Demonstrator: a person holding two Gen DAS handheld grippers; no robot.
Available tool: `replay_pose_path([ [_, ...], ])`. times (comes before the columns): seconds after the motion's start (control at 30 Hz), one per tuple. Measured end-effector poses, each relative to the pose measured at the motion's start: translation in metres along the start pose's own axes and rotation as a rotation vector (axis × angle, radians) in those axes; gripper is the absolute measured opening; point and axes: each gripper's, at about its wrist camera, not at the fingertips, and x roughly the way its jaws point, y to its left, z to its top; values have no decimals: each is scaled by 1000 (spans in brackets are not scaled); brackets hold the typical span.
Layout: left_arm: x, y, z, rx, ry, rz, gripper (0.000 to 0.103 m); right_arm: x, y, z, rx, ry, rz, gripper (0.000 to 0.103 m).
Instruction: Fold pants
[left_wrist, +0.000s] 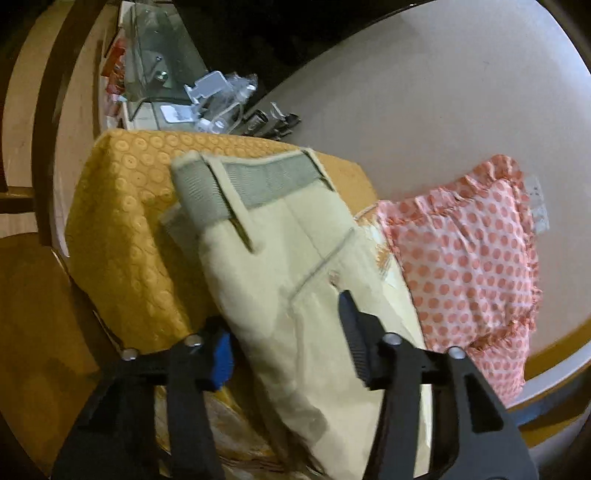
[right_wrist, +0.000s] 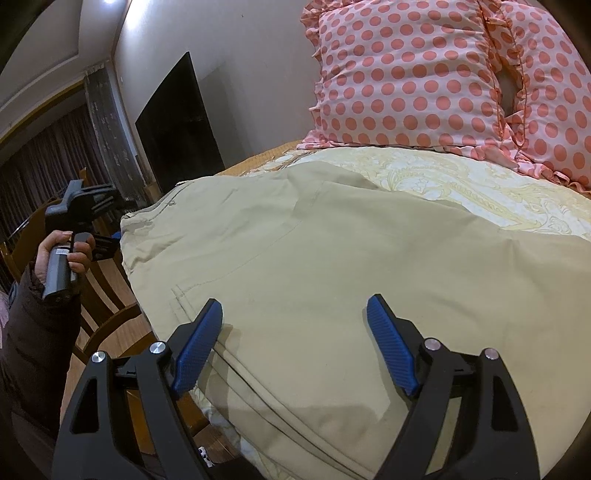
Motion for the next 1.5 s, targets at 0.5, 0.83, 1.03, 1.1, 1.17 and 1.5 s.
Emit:
replay_pose_path([
  [0.5, -45, -221, -95, 764, -146, -115, 5, -108, -81, -6, 303, -241, -98, 83],
  [0.83, 15, -271, -377, 1378, 431, -421, 6, -190, -166, -42, 666, -375, -130, 83],
  [1.03, 8, -254, -410, 1496, 370, -391, 15, -169, -190, -32, 738, -268, -10, 83],
  [1.1, -5, -255, -403, 1491, 359, -423, 28, -149, -187, -25, 718, -187, 5, 82],
  [1.17, -17, -257, -379, 1411, 389, -493, 46, -130, -183, -19, 676, -106, -11, 79],
  [1.5, 88, -230, -177, 930, 347, -120, 50, -110, -182, -14, 587, -24, -54, 39],
])
